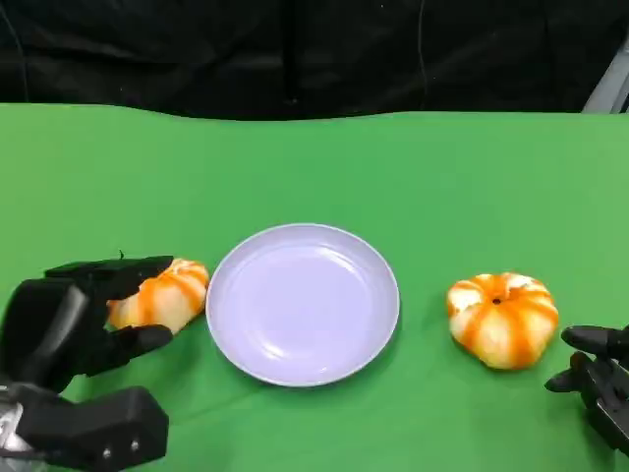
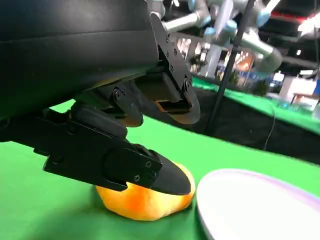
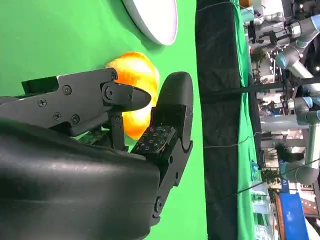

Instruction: Grasp the bread from the table and place it into the plate.

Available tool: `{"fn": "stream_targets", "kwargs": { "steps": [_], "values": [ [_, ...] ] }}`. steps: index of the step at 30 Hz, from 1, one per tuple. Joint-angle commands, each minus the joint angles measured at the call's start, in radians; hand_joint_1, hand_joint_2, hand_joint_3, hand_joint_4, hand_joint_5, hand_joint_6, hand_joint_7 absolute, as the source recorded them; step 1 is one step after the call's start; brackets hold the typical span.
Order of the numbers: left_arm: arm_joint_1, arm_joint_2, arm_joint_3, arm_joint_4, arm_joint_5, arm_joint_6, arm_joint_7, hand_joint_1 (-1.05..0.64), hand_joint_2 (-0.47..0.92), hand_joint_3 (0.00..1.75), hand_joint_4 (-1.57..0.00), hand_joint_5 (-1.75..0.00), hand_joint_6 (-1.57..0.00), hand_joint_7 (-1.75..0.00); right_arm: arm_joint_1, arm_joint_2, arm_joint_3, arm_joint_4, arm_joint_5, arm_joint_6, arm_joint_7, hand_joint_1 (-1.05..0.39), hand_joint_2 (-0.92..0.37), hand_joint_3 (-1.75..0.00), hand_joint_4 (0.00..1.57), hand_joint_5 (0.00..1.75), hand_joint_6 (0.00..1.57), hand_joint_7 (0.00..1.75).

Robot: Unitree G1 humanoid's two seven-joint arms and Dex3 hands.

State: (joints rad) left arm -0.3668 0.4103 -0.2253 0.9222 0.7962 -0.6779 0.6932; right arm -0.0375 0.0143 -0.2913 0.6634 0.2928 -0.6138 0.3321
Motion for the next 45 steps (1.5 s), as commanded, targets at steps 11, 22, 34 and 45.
{"fn": "stream_targets", "kwargs": {
  "steps": [11,22,34,45],
  "values": [
    [-0.089,0.011,-0.105,0.07,-0.042,0.118,-0.171,-0.82,0.92,0.12,-0.53,0.0,-0.61,0.0,0.01,-0.006,0.001,-0.013,0.002,-0.011,-0.009,-0.05,-0.92,-0.41,0.68,1.35,0.87,0.74],
    [-0.126,-0.011,-0.171,0.134,-0.051,0.196,-0.221,-0.86,0.92,0.21,-0.5,-0.01,-0.56,0.0,0.014,-0.012,-0.001,-0.022,0.011,-0.002,-0.009,-0.08,-0.92,-0.37,0.71,1.29,0.89,0.71],
    [-0.147,-0.027,-0.202,0.194,-0.073,0.197,-0.206,-0.73,0.92,0.2,-0.51,-0.01,-0.57,0.0,0.018,-0.009,0.0,-0.032,0.011,0.003,-0.013,-0.09,-0.92,-0.35,0.74,1.26,0.92,0.67],
    [-0.155,-0.028,-0.219,0.211,-0.088,0.191,-0.19,-0.62,0.92,0.2,-0.53,-0.01,-0.58,0.0,0.017,-0.009,0.0,-0.031,0.01,0.002,-0.016,-0.08,-0.92,-0.35,0.74,1.25,0.93,0.66]
  ]
}}
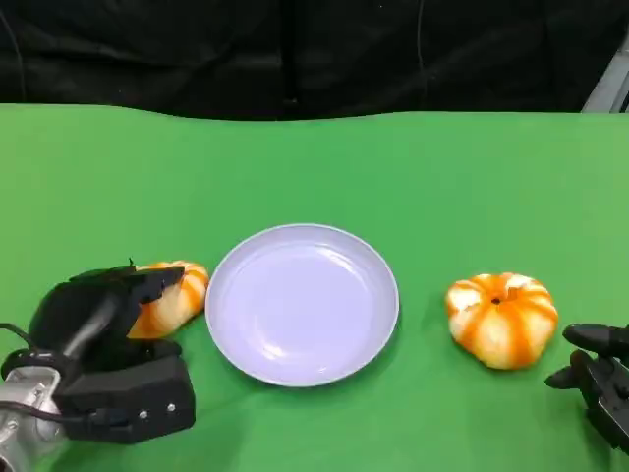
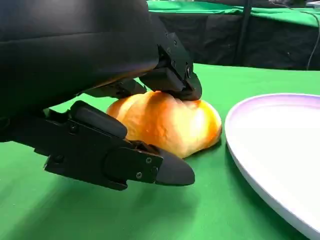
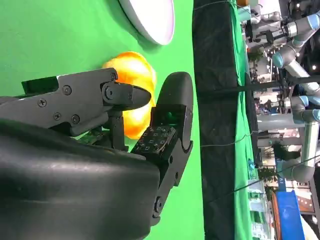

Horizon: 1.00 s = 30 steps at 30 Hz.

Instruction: Grasp the bread from the table and place it into the plate.

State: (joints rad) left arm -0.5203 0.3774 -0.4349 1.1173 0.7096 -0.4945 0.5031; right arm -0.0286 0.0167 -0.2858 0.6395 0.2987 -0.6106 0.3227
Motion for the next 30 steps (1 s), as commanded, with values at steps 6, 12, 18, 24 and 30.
{"fn": "stream_targets", "kwargs": {
  "steps": [6,12,18,24,30],
  "values": [
    [-0.002,0.005,-0.011,0.017,-0.003,0.007,0.001,-0.61,0.92,0.2,-0.53,-0.01,-0.58,0.0,0.008,-0.012,-0.005,-0.007,0.004,-0.001,-0.006,-0.08,-0.92,-0.35,0.75,1.25,0.94,0.65],
    [0.003,0.014,0.0,0.014,-0.036,-0.003,-0.051,-0.01,0.92,0.05,-0.55,0.0,-0.6,0.0,0.006,-0.013,-0.003,-0.001,-0.002,-0.006,-0.007,-0.07,-0.92,-0.36,0.73,1.26,0.93,0.64],
    [0.004,0.017,-0.001,0.01,-0.048,0.003,-0.065,0.0,0.92,0.04,-0.56,-0.01,-0.62,-0.01,0.007,-0.014,-0.002,0.001,-0.005,-0.008,-0.007,-0.06,-0.92,-0.37,0.73,1.27,0.92,0.65],
    [0.01,-0.002,0.027,0.012,-0.082,0.023,-0.035,0.03,0.92,0.05,-0.77,-0.05,-0.85,-0.05,0.007,-0.011,-0.002,-0.005,0.006,0.003,-0.002,-0.07,-0.92,-0.37,0.72,1.28,0.92,0.65],
    [0.013,-0.006,0.029,0.013,-0.084,0.022,0.003,0.04,0.92,0.08,-0.87,-0.05,-0.93,-0.04,0.006,-0.011,-0.002,-0.003,0.002,0.001,-0.007,-0.07,-0.92,-0.38,0.72,1.29,0.92,0.66]
  ]
}}
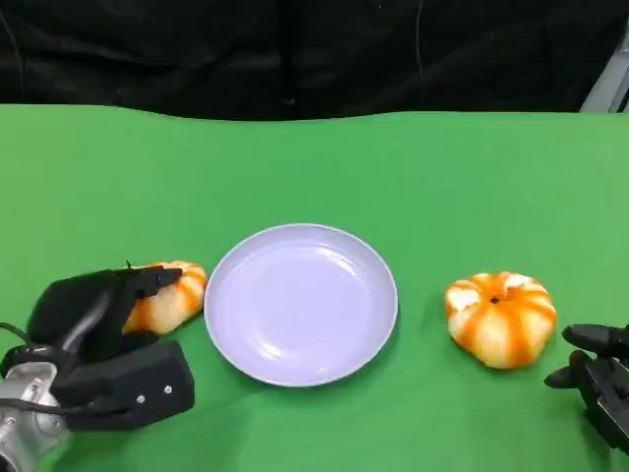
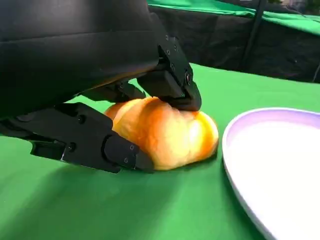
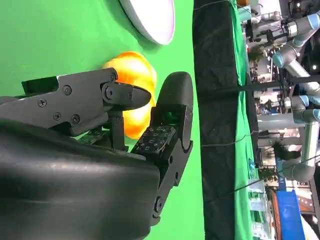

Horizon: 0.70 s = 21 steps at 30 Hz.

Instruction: Grasp the bread from the table and place it into the plate.

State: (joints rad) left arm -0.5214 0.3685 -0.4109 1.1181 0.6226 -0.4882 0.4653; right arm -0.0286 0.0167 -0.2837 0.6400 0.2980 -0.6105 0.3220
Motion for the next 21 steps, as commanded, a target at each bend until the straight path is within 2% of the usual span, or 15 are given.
{"fn": "stream_targets", "kwargs": {
  "steps": [1,2,3,4,5,7,21],
  "values": [
    [0.016,0.001,0.005,0.014,0.007,0.014,0.07,-0.01,0.92,0.05,-0.84,-0.75,-1.11,-0.17,0.005,-0.011,-0.004,-0.002,0.0,-0.001,-0.009,-0.06,-0.92,-0.38,0.72,1.29,0.92,0.66],
    [0.017,-0.002,0.004,0.017,0.013,0.017,0.104,-0.02,0.92,0.04,-0.77,-1.09,-1.17,-0.22,0.003,-0.012,-0.004,0.003,-0.002,-0.004,-0.009,-0.06,-0.92,-0.38,0.72,1.29,0.92,0.66],
    [0.017,-0.005,0.002,0.02,0.017,0.018,0.13,-0.04,0.91,0.02,-0.7,-1.35,-1.12,-0.46,0.002,-0.013,-0.004,0.007,-0.001,-0.006,-0.007,-0.06,-0.92,-0.38,0.72,1.29,0.92,0.66],
    [0.016,-0.008,0.001,0.023,0.019,0.016,0.149,-0.05,0.89,0.01,-0.65,-1.53,-0.98,-0.81,0.0,-0.014,-0.005,0.01,0.001,-0.006,-0.003,-0.05,-0.92,-0.38,0.72,1.29,0.92,0.66],
    [0.015,-0.01,-0.001,0.026,0.021,0.014,0.165,-0.06,0.88,0.01,-0.64,-1.6,-0.9,-1.0,-0.001,-0.015,-0.005,0.013,0.002,-0.007,-0.001,-0.05,-0.92,-0.38,0.72,1.29,0.92,0.66],
    [0.014,-0.012,-0.004,0.032,0.025,0.004,0.19,-0.07,0.87,0.0,-0.61,-1.68,-0.8,-1.2,-0.001,-0.017,-0.006,0.016,0.0,-0.009,-0.002,-0.05,-0.92,-0.39,0.71,1.29,0.91,0.66],
    [0.013,-0.024,-0.002,0.05,0.018,-0.012,0.273,-0.05,0.88,0.01,-0.58,-1.72,-0.69,-1.36,-0.001,-0.017,-0.007,0.01,0.002,-0.004,-0.002,-0.05,-0.92,-0.38,0.71,1.27,0.91,0.65]
  ]
}}
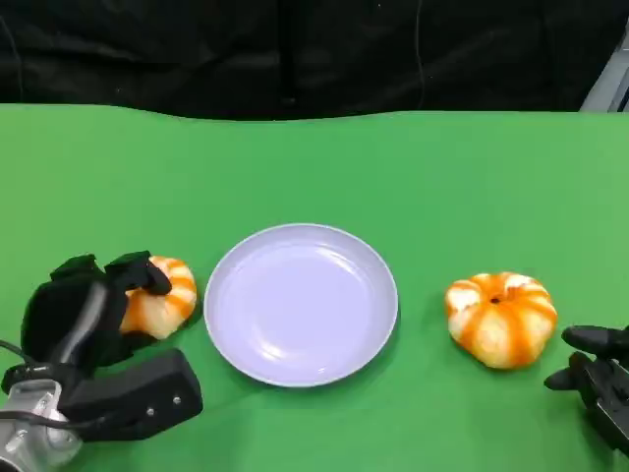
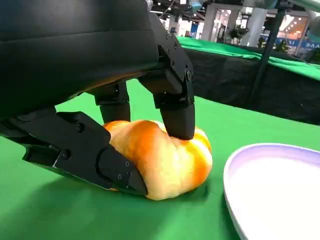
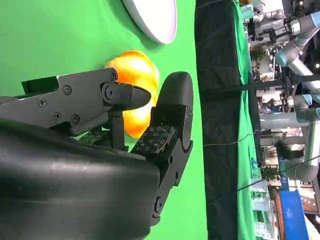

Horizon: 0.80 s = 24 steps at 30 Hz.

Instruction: Grasp the bread from the table and place it into the plate.

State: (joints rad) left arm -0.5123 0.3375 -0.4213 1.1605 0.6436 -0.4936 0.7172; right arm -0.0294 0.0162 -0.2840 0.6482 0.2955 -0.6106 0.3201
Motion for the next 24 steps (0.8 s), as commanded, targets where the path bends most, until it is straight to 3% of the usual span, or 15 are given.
{"fn": "stream_targets", "kwargs": {
  "steps": [1,5,10,19,24],
  "values": [
    [0.004,0.007,0.008,0.008,-0.003,-0.006,0.021,-0.05,0.88,0.01,-0.58,-1.72,-0.69,-1.36,0.0,-0.017,-0.006,0.002,0.005,-0.004,0.0,-0.05,-0.92,-0.38,0.71,1.27,0.91,0.65],
    [0.013,0.01,0.012,-0.006,0.009,-0.027,0.134,0.02,0.86,0.0,-0.55,-1.74,-0.65,-1.45,-0.002,-0.019,-0.008,0.008,0.005,-0.007,0.001,-0.04,-0.92,-0.39,0.71,1.28,0.91,0.65],
    [0.015,0.019,0.006,-0.021,0.014,-0.038,0.178,0.04,0.85,0.0,-0.55,-1.75,-0.63,-1.48,-0.003,-0.019,-0.007,0.009,0.003,-0.008,0.001,-0.04,-0.92,-0.4,0.7,1.28,0.91,0.65],
    [0.035,0.046,0.01,-0.108,0.041,-0.035,0.23,0.04,0.85,0.0,-0.55,-1.75,-0.65,-1.46,-0.005,-0.019,-0.006,0.011,-0.006,-0.008,-0.009,-0.03,-0.92,-0.4,0.69,1.3,0.9,0.66],
    [0.045,0.056,0.014,-0.149,0.053,-0.021,0.236,0.02,0.86,0.01,-0.61,-1.67,-0.73,-1.33,-0.005,-0.019,-0.007,0.011,-0.012,-0.008,-0.014,-0.04,-0.92,-0.39,0.69,1.3,0.9,0.66]
  ]
}}
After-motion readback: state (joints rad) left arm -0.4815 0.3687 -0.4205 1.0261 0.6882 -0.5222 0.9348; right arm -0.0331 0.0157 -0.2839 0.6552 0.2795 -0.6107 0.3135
